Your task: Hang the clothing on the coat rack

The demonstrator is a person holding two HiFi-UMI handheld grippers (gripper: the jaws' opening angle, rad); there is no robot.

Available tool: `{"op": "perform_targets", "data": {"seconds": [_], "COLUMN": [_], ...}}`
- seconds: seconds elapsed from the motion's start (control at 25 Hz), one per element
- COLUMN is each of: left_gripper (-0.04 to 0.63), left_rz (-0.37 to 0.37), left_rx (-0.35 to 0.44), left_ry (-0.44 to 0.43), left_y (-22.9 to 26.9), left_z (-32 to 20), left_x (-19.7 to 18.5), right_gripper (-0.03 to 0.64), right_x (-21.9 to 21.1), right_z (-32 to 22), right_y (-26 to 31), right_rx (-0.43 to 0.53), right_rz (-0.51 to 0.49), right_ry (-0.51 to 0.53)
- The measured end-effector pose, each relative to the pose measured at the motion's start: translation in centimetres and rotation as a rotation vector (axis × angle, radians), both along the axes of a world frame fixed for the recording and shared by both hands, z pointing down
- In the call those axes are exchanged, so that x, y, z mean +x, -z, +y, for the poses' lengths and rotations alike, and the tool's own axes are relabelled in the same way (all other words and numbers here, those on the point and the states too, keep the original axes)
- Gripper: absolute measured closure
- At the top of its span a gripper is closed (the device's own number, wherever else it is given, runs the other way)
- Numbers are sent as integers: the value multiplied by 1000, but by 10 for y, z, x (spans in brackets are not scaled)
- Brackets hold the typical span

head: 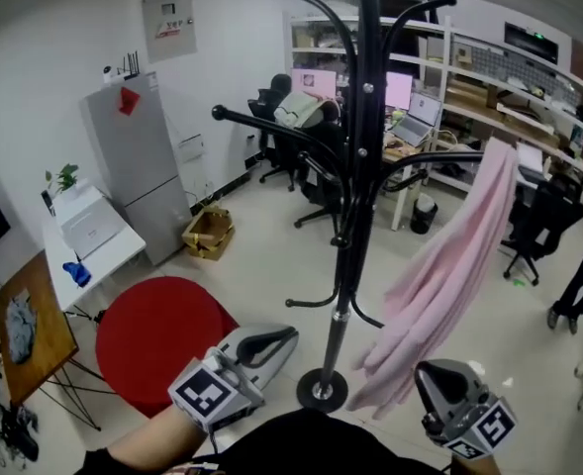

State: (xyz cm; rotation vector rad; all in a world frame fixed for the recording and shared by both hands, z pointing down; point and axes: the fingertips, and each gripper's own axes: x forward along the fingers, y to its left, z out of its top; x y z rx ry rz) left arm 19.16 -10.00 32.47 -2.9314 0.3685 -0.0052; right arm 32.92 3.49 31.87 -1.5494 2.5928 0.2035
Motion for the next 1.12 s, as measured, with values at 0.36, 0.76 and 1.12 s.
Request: {"op": "perform_targets", "data": {"seconds": [0.36,0.76,1.12], "left_gripper": [591,595,595], "left_rz": [-34,17,30], "left_rx": [-356,-447,-468], "left_ry": [118,358,434], "left_y": [-107,-173,-186], "left_z": [-44,-75,-81], "left_x": [-146,-284,-318], "right_gripper": [602,617,617], "right_x": [-152,-278,-306], "right_z": [-88,-192,-222], "right_y": [-102,-181,-199], "right_rx": [-200,-408,-453], "right_rz": [11,-11,15], "right_ry": [56,242,294]}}
